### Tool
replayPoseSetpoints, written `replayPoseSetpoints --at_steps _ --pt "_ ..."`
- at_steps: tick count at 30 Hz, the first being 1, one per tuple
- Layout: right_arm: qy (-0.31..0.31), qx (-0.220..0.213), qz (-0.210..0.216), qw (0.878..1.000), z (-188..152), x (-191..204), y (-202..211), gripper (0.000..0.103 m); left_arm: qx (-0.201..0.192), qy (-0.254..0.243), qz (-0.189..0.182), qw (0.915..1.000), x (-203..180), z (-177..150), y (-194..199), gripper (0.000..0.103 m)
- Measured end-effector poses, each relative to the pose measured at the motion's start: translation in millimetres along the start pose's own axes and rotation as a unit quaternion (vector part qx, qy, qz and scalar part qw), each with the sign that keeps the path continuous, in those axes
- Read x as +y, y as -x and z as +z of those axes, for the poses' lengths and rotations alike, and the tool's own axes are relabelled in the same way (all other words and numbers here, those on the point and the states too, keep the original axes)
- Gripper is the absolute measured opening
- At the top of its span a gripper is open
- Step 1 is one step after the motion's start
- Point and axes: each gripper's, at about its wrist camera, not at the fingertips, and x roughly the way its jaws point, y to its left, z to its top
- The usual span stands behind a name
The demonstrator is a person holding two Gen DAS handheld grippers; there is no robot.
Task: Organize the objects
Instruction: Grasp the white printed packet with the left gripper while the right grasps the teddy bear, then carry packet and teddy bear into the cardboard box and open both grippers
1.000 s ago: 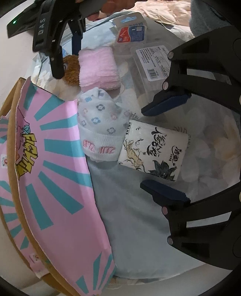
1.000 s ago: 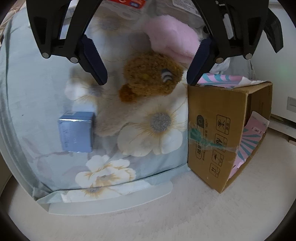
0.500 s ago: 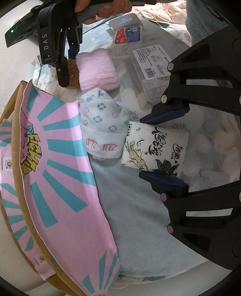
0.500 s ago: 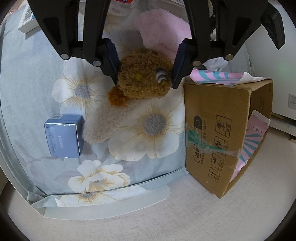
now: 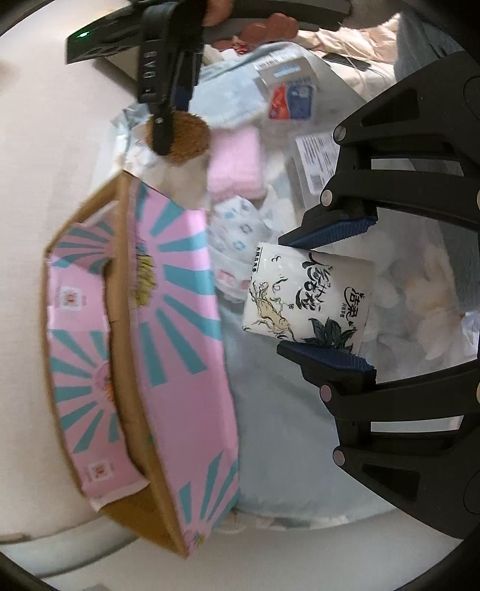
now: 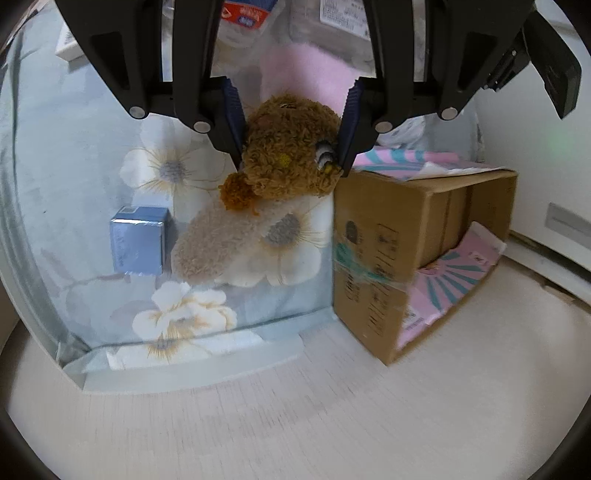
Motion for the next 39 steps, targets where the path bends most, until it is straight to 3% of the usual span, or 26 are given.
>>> replayPoseSetpoints --at_steps 6,18,28,39 --pt "0.043 -0.025 -0.004 0.999 -9.8 2.9 20.1 0.042 -0.033 0.021 0.006 0.9992 -3.4 19.3 27.5 0.047" --pt "0.129 -0.032 -0.007 0.991 31.4 34.3 53.8 0.042 -0.066 0.046 0.02 0.9966 29.2 100.2 53.7 0.047" --pt "0.203 -0.018 -0.001 0.979 67.1 111.5 25.1 0.042 -0.06 0.056 0.024 0.9963 85.0 159.1 38.2 0.047" --pt "0.285 0.044 0.004 0.957 78.0 186.9 -36.7 0.042 -0.025 0.061 0.025 0.9975 133.2 186.3 -0.5 0.047"
